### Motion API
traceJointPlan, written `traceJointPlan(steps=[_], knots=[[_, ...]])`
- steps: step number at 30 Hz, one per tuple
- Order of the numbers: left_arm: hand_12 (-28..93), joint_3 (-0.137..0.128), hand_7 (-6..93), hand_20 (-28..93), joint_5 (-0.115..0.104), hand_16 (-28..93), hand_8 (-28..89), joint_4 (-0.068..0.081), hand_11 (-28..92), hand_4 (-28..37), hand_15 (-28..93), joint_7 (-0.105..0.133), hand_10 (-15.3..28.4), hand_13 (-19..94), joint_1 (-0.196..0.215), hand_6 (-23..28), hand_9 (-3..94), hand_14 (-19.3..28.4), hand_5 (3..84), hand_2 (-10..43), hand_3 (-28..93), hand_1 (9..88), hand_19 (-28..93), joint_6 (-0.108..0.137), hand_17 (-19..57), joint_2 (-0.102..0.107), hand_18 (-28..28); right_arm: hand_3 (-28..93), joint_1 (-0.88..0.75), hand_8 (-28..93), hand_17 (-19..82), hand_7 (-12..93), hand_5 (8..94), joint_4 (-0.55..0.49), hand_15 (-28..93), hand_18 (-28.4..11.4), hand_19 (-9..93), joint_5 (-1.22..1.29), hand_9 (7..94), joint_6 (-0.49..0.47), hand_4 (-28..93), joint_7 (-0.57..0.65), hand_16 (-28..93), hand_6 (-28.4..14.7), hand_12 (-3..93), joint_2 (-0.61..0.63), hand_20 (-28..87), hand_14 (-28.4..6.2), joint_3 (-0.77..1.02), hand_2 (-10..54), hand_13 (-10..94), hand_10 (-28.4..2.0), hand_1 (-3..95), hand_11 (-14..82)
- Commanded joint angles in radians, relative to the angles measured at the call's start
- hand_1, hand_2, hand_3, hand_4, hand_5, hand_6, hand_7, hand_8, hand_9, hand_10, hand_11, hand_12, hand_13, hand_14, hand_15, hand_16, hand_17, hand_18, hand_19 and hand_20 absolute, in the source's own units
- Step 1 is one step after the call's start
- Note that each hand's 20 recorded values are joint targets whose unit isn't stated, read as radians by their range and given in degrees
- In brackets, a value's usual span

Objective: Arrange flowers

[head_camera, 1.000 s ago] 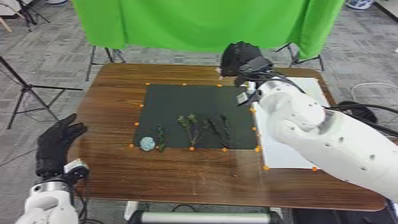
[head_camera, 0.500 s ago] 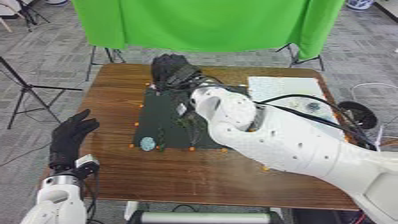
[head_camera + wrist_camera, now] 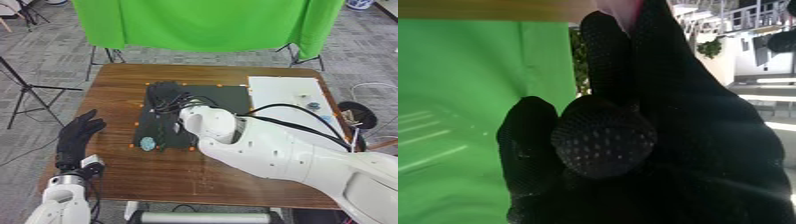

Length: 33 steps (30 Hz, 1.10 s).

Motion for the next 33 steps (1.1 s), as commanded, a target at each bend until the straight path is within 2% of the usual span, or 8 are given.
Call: traceJointPlan(steps=[1, 4, 8, 12, 14, 22, 25, 33], knots=[[13, 0.008, 15.2, 20, 0.008, -2, -8, -0.002, 22, -28.3, 25, -0.017, 13.6, 44, 0.000, 1.8, 52.6, 16.8, 50.4, -3.0, 76, 15.8, 4, -0.025, 12.4, -0.019, 10.8, 63, -0.001, 5, 68, 21, 82.6, 0.039, 60, -10.8, 93, -0.021, 93.7, 0.006, -20, 0.018, 28, 1.6, 32.9, -0.055, 50, -0.3, -0.017, -9.5, 94, -9.9, 61.4, 7.9], [13, 0.003, 15.2, 20, 0.007, -2, -8, -0.007, 22, -28.3, 25, -0.017, 13.6, 44, 0.005, 1.8, 52.4, 16.9, 50.3, -3.0, 76, 15.7, 4, -0.024, 12.2, -0.022, 11.0, 63, -0.010, 4, 67, 21, 82.5, 0.058, 60, -10.8, 93, -0.028, 93.6, -0.003, -20, 0.011, 28, 1.8, 32.4, -0.064, 50, -0.3, -0.015, -9.5, 94, -9.7, 61.3, 7.1], [13, 0.010, 15.1, 20, 0.009, -2, -8, 0.000, 22, -28.3, 25, -0.020, 13.5, 43, -0.008, 1.8, 52.2, 16.9, 50.1, -3.2, 76, 15.6, 4, -0.030, 12.1, -0.022, 11.0, 62, -0.012, 4, 67, 21, 82.1, 0.081, 60, -10.9, 93, -0.034, 93.4, -0.005, -20, 0.018, 28, 2.0, 31.7, -0.067, 51, -0.3, -0.021, -9.5, 94, -9.7, 61.4, 6.2], [13, 0.011, 15.1, 20, 0.007, -2, -8, -0.003, 21, -28.3, 25, -0.024, 13.5, 43, -0.004, 1.9, 52.2, 16.8, 50.0, -3.3, 76, 15.5, 4, -0.030, 12.0, -0.026, 11.0, 62, -0.015, 4, 67, 21, 81.8, 0.099, 60, -11.1, 93, -0.044, 93.3, -0.007, -20, 0.021, 28, 2.0, 31.5, -0.069, 51, -0.3, -0.020, -9.5, 94, -9.7, 61.1, 5.5], [13, 0.015, 15.0, 20, 0.007, -2, -8, 0.001, 21, -28.3, 24, -0.025, 13.6, 43, -0.009, 1.9, 52.2, 16.7, 50.0, -3.4, 76, 15.5, 4, -0.037, 12.0, -0.026, 11.0, 62, -0.010, 4, 67, 21, 81.4, 0.106, 60, -11.0, 93, -0.039, 93.2, -0.011, -20, 0.025, 28, 2.2, 31.5, -0.066, 51, -0.3, -0.022, -9.5, 94, -9.8, 61.0, 5.2], [13, 0.011, 15.0, 20, 0.008, -2, -8, -0.004, 22, -28.3, 24, -0.029, 13.5, 43, 0.002, 1.8, 52.0, 16.8, 49.9, -3.4, 76, 15.6, 4, -0.045, 11.9, -0.031, 11.0, 62, -0.013, 3, 67, 21, 80.6, 0.130, 60, -10.9, 93, -0.036, 92.0, -0.023, -20, 0.032, 28, 2.7, 31.4, -0.059, 51, -0.5, -0.011, -9.5, 94, -9.8, 60.7, 4.6], [13, 0.007, 15.0, 20, 0.006, -2, -8, -0.007, 21, -28.3, 24, -0.034, 13.5, 43, 0.006, 1.8, 52.0, 16.7, 49.9, -3.4, 76, 15.5, 4, -0.043, 11.9, -0.034, 11.0, 62, -0.019, 3, 67, 21, 80.0, 0.122, 59, -11.0, 93, -0.036, 91.4, -0.055, -20, 0.041, 29, 2.9, 31.4, -0.058, 51, -0.5, -0.004, -9.5, 94, -9.5, 60.0, 4.5], [13, 0.010, 15.0, 20, 0.006, -2, -8, -0.004, 21, -28.3, 24, -0.036, 13.5, 43, -0.003, 1.8, 51.9, 16.8, 49.7, -3.6, 76, 15.6, 4, -0.051, 11.8, -0.030, 11.0, 63, -0.012, 2, 66, 21, 75.7, 0.098, 57, -10.9, 93, -0.014, 86.7, -0.117, -17, 0.070, 31, 3.2, 29.6, -0.054, 50, -0.6, 0.002, -9.5, 93, -9.8, 55.4, 6.4]])
